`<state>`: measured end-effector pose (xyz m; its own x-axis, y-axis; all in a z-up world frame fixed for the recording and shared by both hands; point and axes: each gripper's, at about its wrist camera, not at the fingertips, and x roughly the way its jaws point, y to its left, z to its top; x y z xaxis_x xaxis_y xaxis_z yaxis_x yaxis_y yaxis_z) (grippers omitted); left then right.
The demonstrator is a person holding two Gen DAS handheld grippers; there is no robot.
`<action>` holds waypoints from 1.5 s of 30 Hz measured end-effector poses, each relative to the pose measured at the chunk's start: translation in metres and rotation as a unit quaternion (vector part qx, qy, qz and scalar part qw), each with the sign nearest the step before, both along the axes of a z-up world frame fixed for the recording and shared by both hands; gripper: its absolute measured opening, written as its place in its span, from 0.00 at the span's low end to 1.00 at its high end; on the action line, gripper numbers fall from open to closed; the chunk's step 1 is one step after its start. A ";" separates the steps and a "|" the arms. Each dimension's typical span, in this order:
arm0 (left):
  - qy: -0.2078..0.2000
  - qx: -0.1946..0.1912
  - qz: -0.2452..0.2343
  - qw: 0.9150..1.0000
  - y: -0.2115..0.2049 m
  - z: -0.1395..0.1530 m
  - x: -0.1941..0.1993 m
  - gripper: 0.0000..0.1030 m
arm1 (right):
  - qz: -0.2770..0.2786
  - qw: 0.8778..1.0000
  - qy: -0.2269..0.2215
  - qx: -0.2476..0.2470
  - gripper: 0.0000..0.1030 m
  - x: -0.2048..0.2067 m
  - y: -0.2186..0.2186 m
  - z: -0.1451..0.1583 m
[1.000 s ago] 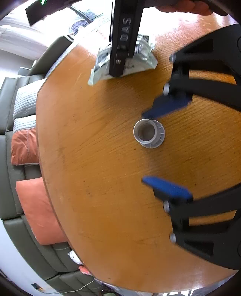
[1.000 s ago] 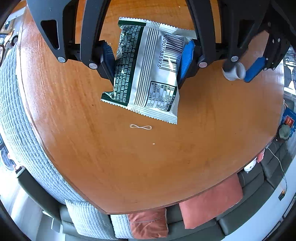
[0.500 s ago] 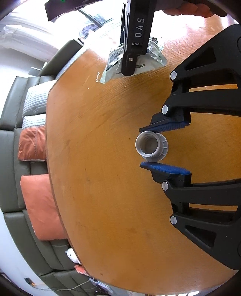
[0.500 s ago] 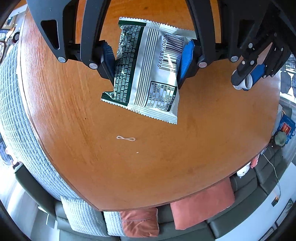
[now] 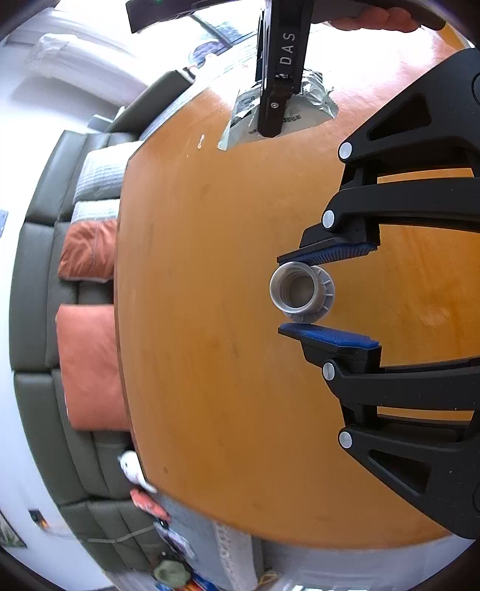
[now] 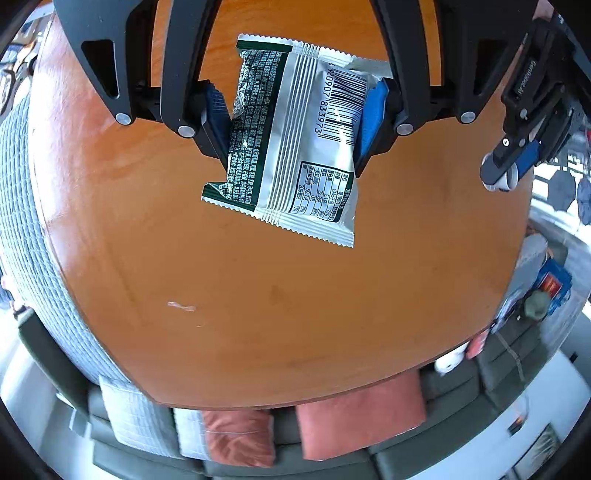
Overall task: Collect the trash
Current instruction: 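Carry the white cup and snack bag to the bin and open both grippers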
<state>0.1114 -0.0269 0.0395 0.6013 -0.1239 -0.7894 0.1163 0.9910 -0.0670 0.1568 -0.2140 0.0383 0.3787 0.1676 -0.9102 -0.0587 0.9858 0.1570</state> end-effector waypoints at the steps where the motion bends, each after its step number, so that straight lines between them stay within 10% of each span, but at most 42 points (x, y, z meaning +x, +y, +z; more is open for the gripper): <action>1: -0.001 0.000 0.005 1.000 0.009 0.002 -0.007 0.30 | 0.008 1.000 0.000 0.001 0.58 -0.006 0.010 0.002; 24: -0.015 -0.004 0.174 0.985 0.214 0.018 -0.150 0.30 | 0.235 0.972 -0.005 0.007 0.58 -0.105 0.260 0.017; 45: 0.018 -0.017 0.393 0.919 0.385 -0.012 -0.303 0.30 | 0.464 0.886 0.001 -0.008 0.58 -0.220 0.471 0.012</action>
<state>-0.1914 0.3577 0.0275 0.4886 0.3131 -0.8144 -0.6378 0.7651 -0.0886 -0.0632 0.2571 0.0507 0.0839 0.3925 -0.9159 -0.8446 0.5158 0.1437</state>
